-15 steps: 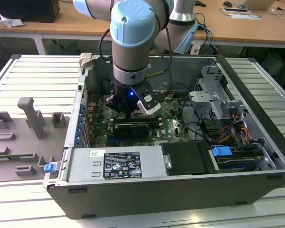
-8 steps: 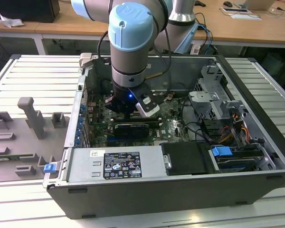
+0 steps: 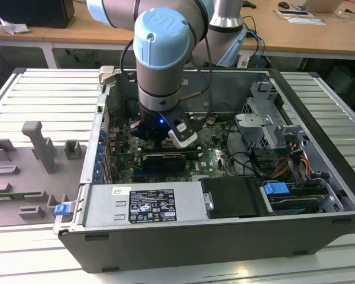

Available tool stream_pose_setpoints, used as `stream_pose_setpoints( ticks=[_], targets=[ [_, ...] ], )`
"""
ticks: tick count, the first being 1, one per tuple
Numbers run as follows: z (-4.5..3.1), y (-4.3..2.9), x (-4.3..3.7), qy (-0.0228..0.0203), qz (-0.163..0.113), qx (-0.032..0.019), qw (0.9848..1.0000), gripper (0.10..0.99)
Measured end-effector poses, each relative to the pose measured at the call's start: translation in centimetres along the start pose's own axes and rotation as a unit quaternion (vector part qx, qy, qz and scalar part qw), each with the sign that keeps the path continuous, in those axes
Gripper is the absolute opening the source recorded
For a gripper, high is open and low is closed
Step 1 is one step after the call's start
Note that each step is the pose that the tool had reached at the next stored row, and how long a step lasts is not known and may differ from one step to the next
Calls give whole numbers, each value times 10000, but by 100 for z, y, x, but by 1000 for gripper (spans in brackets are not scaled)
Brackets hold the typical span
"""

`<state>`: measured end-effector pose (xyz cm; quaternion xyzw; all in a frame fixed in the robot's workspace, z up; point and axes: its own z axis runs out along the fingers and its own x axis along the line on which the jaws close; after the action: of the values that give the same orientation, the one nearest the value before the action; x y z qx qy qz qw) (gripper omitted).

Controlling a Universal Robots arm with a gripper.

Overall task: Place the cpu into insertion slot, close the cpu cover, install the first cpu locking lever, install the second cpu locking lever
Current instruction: 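Install the second cpu locking lever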

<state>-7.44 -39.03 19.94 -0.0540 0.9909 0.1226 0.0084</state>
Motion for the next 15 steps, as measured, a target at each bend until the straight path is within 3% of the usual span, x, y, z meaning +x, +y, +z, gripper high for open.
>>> stream_pose_setpoints(
  ticks=[9, 15],
  targets=[
    [20, -1, 42, -1, -20, -14, 10000, 106],
    [-46, 16, 44, -4, -20, -17, 10000, 106]
  ],
)
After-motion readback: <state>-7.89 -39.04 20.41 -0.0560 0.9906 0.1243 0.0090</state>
